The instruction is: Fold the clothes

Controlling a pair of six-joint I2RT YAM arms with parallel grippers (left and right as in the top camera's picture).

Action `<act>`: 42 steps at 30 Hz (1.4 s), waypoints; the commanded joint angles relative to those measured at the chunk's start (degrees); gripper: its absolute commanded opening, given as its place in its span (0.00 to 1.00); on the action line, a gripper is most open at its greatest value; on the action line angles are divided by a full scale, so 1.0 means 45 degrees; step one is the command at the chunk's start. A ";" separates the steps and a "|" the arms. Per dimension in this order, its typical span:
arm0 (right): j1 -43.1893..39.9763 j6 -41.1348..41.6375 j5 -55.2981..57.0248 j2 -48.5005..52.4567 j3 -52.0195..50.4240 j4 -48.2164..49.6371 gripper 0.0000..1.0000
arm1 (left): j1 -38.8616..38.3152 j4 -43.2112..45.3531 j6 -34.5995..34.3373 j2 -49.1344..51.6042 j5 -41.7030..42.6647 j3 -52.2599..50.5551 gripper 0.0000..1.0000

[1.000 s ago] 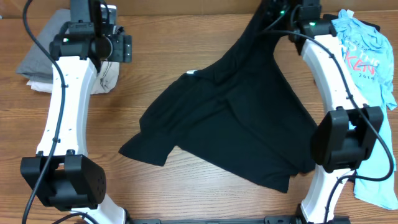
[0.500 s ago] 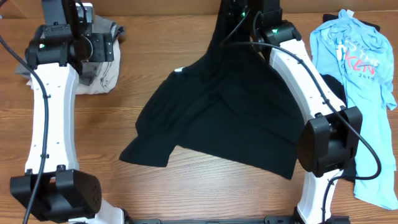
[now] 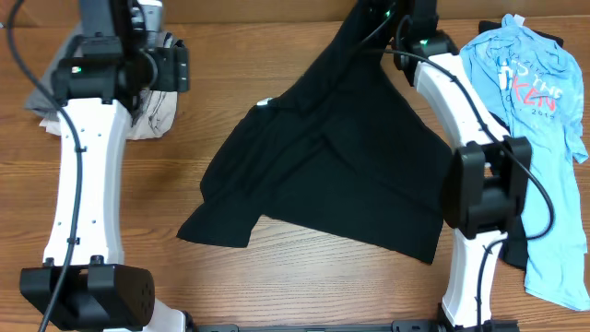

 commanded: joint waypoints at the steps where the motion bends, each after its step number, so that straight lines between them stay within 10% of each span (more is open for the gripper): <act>1: 0.0049 0.0039 0.0121 0.0884 0.0345 0.1161 0.97 | -0.1171 0.0005 0.0670 0.0146 0.0583 0.0335 0.89; 14: -0.1200 0.0039 0.0117 -0.1744 0.0345 -0.4906 1.00 | -0.4274 0.0364 0.2448 0.2914 0.0631 0.0335 0.94; 24: -0.3696 0.0029 -0.0019 -0.2973 0.0340 -1.0171 1.00 | -0.5435 0.4401 0.3376 0.5858 0.0631 0.0335 0.98; 42: -0.4527 -0.0015 -0.0024 -0.2973 0.0316 -1.1356 1.00 | -0.5960 0.5780 0.3463 0.7718 -0.0962 0.0335 0.75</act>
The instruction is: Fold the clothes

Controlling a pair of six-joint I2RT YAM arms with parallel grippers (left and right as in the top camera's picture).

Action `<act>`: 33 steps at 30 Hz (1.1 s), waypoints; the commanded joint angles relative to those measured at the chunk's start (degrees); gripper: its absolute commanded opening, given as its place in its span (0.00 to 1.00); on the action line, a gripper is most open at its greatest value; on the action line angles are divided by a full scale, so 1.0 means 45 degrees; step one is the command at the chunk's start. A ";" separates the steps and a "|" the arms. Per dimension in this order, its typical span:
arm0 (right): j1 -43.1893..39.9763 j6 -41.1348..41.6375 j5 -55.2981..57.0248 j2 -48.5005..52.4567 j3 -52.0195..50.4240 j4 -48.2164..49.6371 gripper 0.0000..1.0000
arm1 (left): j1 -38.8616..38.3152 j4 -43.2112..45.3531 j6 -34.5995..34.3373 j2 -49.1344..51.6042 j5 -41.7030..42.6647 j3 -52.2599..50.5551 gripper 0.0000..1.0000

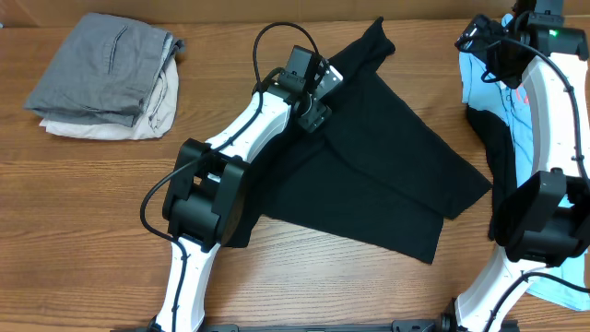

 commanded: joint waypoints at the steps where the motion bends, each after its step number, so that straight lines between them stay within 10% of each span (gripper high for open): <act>1: -0.0039 -0.0029 -0.0010 -0.0121 0.0136 0.0039 1.00 | 0.0053 0.0175 0.0049 0.0180 -0.0913 0.0296 0.72; 17: -0.0039 -0.0034 -0.0010 -0.0121 0.0136 -0.0170 1.00 | 0.0160 0.0432 0.0053 0.0253 -0.0962 0.0301 0.04; 29: -0.0024 -0.0024 -0.0024 -0.0087 0.0053 -0.0646 0.99 | 0.3109 0.0525 -0.2006 0.0219 -0.2278 0.2788 0.06; 33: -0.0024 -0.0029 -0.0019 -0.0073 0.0053 -0.0835 1.00 | 0.4420 0.0816 -0.2118 0.0223 -0.2288 0.2832 0.23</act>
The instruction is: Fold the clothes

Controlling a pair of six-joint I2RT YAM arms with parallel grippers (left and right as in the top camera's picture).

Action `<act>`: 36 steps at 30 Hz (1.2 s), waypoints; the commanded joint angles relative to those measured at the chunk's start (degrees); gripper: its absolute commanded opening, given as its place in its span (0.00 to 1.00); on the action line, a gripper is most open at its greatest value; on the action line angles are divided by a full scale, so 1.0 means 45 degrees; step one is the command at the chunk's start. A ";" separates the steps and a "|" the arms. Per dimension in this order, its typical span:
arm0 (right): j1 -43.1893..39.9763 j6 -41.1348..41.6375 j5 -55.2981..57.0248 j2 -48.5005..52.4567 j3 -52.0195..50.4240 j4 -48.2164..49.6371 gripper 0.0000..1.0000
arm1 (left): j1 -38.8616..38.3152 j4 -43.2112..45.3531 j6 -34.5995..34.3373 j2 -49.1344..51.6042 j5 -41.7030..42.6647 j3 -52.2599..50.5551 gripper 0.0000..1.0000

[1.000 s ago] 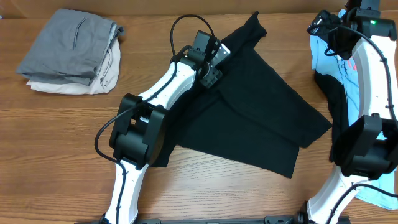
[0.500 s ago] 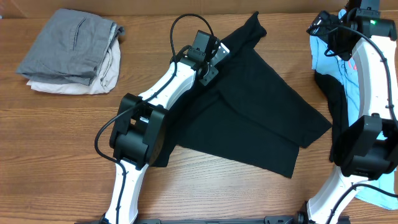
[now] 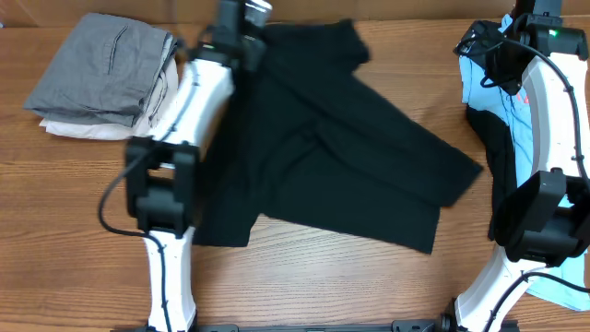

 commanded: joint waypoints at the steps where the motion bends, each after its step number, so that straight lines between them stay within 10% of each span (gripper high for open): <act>1: -0.0019 -0.0029 -0.0015 -0.0073 0.0053 -0.0034 1.00 | 0.1258 -0.0024 -0.0670 0.0141 -0.0379 0.0248 0.35; 5: -0.0019 -0.0175 -0.0296 -0.0073 0.0053 -0.0151 1.00 | 0.2093 -0.0432 -0.0719 0.0141 -0.0374 0.0248 1.00; 20: -0.0010 -0.0194 0.0340 0.0049 -0.3196 -0.3298 0.95 | 0.2093 -0.7975 -0.1758 -0.3050 0.0845 0.1326 1.00; 36: -0.0340 0.0646 0.1044 0.0049 -0.7883 0.2599 0.66 | 0.1175 -0.9350 -0.1758 -0.3682 0.1073 0.1321 1.00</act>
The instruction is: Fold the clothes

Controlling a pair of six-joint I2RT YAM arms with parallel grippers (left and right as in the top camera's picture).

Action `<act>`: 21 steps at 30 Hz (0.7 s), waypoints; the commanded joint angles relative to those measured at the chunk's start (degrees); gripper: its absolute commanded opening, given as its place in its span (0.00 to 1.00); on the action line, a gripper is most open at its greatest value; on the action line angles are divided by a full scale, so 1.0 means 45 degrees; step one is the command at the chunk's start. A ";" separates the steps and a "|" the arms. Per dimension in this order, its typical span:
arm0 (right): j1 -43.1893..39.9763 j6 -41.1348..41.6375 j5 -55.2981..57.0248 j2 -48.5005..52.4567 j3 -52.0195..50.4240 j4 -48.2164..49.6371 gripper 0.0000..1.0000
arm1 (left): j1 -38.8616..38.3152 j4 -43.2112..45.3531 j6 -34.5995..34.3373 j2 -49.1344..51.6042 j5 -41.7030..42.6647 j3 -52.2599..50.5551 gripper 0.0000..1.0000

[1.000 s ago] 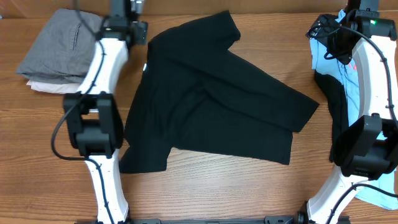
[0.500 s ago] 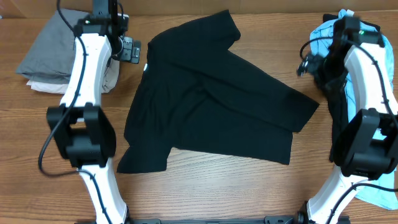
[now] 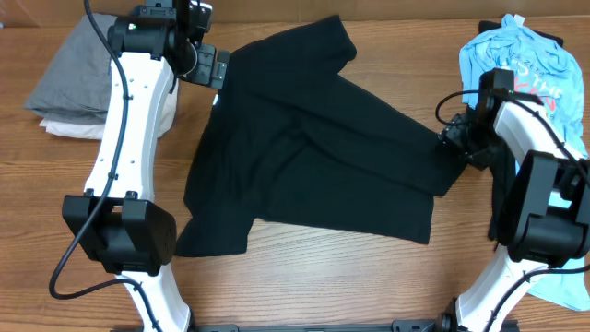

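A black T-shirt lies spread and rumpled across the middle of the table, one sleeve at the top and another at the lower left. My left gripper sits at the shirt's upper left edge, just above a small white tag, and looks shut on the cloth there. My right gripper rests against the shirt's right corner. Its fingers are dark against the dark cloth, so their state is unclear.
A folded pile of grey and white clothes lies at the back left, partly under the left arm. A light blue printed shirt lies crumpled at the back right, over a dark garment behind the right arm.
My left gripper has come from the table's far edge down to the shirt's upper left edge. My right gripper has dropped from the blue shirt to the black shirt's right corner.
First the left gripper hung over the grey pile and the right one was at the black shirt's top. Then the left was on the shirt's middle, the right by the blue shirt. Then the shirt's top lay further left, and now both grippers are at its edges.
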 commanded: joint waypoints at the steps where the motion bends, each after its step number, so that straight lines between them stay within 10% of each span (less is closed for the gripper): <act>1: -0.0010 0.0097 0.0233 0.0039 -0.0831 0.1001 0.61 | -0.0073 -0.0015 -0.0180 0.0087 0.0155 0.0058 1.00; 9: -0.0010 0.0029 0.0238 0.0034 -0.1190 0.2259 0.05 | -0.0097 -0.0019 -0.0180 0.0087 0.0155 0.0058 1.00; 21: -0.0010 -0.0981 0.0423 0.0034 0.3147 0.0588 0.04 | -0.0058 0.0180 -0.0175 0.0087 0.0146 0.0053 1.00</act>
